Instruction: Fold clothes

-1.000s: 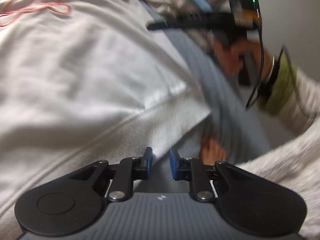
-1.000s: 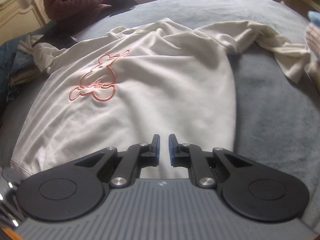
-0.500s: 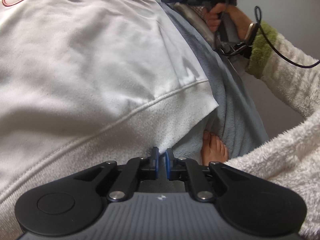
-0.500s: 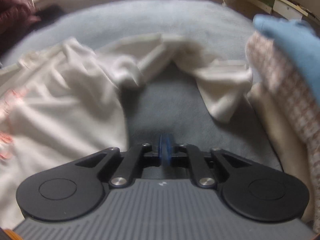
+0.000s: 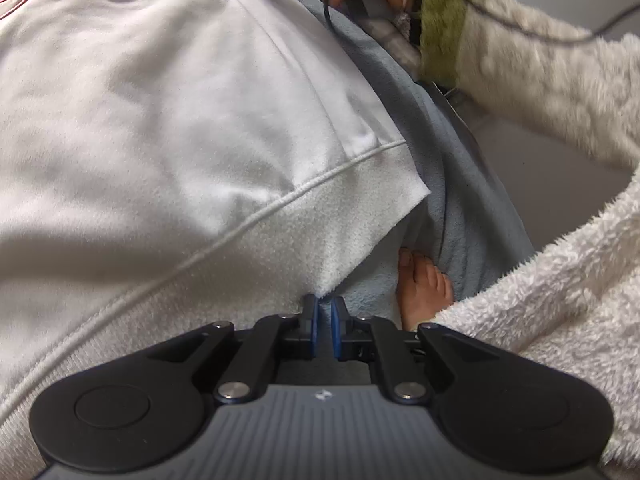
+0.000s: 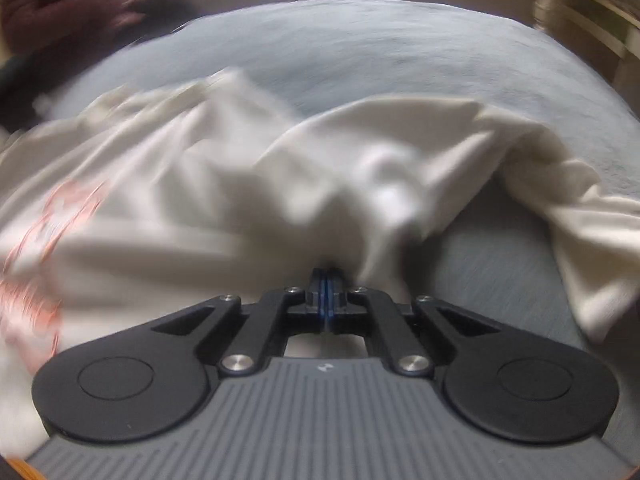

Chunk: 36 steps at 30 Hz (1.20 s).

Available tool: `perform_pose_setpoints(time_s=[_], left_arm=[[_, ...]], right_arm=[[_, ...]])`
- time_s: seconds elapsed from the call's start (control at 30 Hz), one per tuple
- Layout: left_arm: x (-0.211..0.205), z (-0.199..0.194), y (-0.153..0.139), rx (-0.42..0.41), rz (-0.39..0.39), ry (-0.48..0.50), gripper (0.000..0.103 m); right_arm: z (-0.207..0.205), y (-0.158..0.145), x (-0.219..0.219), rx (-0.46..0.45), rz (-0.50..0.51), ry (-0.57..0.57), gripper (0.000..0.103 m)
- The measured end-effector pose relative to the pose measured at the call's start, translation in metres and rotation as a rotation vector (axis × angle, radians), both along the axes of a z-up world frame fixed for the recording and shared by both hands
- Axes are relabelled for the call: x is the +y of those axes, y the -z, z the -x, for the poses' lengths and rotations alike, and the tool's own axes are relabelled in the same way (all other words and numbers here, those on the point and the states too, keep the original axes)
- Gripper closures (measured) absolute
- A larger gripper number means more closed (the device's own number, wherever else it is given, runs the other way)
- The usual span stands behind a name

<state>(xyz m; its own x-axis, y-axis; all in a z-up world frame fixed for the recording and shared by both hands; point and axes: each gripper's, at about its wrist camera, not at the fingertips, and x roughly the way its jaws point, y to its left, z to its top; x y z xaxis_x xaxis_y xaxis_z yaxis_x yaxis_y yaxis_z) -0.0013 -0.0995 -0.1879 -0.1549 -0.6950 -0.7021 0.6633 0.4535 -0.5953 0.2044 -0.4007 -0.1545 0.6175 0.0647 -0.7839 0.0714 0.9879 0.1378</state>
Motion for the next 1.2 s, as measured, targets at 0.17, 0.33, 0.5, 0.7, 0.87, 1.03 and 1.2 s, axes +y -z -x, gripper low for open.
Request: perform_pose_setpoints(time_s=[0.17,0.33,0.5,0.7,0.87,1.03,1.2], left_arm=[[0.002,0.002,0.001,-0.005,0.011,0.003,0.095],[0.005,0.0,0.002,0.009,0.021,0.0,0.095],[0.006,0.001,0.0,-0.002,0.016,0.001,0.095],[0.008,0.003,-0.003,-0.012,-0.002,-0.011,0.095],[0.01,0.005,-0.004,-0.02,-0.005,-0.024,0.094],[0.014,0.014,-0.01,-0.076,0.0,-0.024,0.091],[0.015,0.025,-0.025,-0.135,0.022,0.036,0.08]], right_arm=[[0.03,-0.03,0.013,-0.01,-0.05,-0.073,0.098],[0.104,-0.023,0.044,0.108,-0.006,-0.288,0.098],[0.15,-0.009,0.01,0.152,0.144,-0.139,0.102],[0.181,-0.034,0.041,0.073,0.041,-0.297,0.096],[0.211,-0.007,0.041,0.146,0.064,-0.372,0.094],[0.216,-0.018,0.03,0.196,0.162,-0.239,0.092],[0.202,-0.038,0.092,0.078,0.108,-0.413,0.091]])
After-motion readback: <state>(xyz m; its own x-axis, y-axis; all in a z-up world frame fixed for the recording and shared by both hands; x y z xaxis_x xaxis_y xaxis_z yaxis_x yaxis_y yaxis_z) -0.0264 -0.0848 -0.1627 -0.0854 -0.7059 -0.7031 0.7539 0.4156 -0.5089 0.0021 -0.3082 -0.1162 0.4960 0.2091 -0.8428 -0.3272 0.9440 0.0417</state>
